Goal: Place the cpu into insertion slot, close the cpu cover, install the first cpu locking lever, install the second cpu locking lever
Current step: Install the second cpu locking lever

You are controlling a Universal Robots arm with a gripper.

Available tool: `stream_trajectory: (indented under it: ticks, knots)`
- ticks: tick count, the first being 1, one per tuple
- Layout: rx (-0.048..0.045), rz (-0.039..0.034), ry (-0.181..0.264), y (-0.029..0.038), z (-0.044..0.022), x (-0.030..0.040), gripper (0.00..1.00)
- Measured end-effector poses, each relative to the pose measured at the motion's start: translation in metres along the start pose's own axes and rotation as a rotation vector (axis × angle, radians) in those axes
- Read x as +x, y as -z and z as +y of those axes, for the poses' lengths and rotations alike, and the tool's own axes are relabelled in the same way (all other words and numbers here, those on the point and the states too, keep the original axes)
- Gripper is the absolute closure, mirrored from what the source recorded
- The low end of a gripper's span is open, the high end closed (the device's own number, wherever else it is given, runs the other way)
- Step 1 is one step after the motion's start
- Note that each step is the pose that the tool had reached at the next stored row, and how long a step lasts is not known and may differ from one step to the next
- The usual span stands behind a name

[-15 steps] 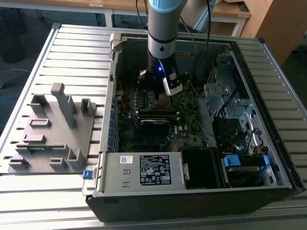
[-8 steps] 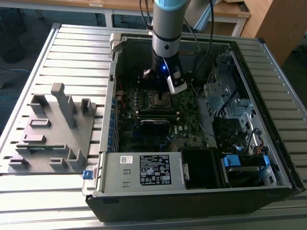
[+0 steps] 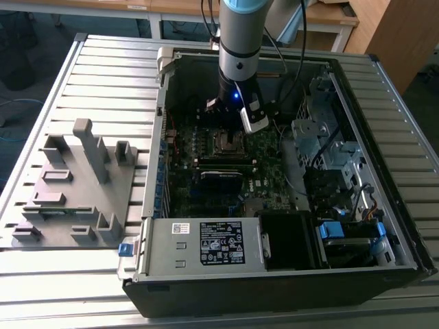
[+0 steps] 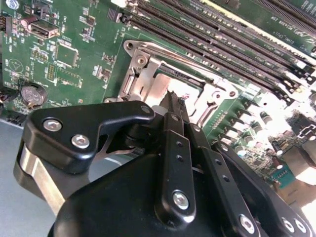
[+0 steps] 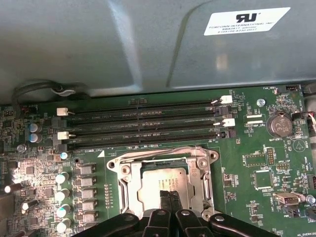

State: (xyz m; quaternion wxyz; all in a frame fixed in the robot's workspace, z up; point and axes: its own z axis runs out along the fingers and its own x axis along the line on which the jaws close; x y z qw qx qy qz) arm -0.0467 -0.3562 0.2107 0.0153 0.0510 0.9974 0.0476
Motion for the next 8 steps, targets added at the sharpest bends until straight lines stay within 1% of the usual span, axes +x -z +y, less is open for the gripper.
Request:
stream_trajectory:
  ticks: [2,8]
  knots:
    - [0.0027,-0.0002,0.000,0.0000,0.0001,0.0000,0.90]
    - [0.0036,-0.0004,0.000,0.0002,0.0001,0.0000,0.90]
